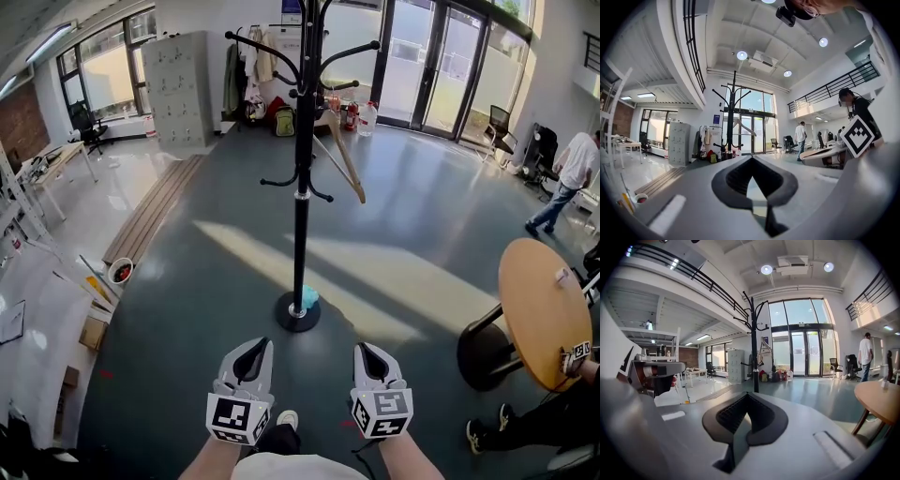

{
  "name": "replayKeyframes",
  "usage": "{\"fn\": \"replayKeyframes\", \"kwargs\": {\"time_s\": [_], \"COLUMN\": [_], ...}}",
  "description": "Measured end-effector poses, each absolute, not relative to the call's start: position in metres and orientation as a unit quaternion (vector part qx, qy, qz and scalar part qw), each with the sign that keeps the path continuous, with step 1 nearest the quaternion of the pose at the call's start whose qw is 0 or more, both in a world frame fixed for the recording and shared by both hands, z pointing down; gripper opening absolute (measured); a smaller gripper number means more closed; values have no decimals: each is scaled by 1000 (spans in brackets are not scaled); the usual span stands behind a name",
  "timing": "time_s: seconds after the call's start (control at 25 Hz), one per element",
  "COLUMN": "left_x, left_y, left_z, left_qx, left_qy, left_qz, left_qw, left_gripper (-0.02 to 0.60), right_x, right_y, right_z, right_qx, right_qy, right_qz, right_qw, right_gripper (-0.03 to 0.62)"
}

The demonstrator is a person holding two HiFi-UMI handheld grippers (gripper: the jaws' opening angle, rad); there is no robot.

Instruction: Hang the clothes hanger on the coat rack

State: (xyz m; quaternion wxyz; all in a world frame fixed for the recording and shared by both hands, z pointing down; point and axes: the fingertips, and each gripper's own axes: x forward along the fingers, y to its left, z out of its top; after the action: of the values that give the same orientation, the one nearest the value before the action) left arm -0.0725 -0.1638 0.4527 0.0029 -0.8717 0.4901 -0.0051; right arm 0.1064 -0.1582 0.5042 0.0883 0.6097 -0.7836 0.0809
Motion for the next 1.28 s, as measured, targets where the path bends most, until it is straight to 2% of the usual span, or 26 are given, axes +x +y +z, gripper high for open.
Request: {"fn": "replayKeyframes", "kwargs": {"time_s": [0.56, 1.28], "left_x": [-46, -66], "left_y": [-21, 19], "left_z": [440, 427], "left_qx": [-865, -862], "left_qy": [501, 506], "left_qz": [-7, -1], "left_qw": [15, 35], "left_gripper": [0, 0], "right_x": [119, 86], "right_y": [-23, 15], "right_z": [489, 480], "right_qx": [604, 586], "right_qy": [-791, -805], "right_qz": [56, 49], "right_qw": [79, 73], "right_gripper": [26, 26]}}
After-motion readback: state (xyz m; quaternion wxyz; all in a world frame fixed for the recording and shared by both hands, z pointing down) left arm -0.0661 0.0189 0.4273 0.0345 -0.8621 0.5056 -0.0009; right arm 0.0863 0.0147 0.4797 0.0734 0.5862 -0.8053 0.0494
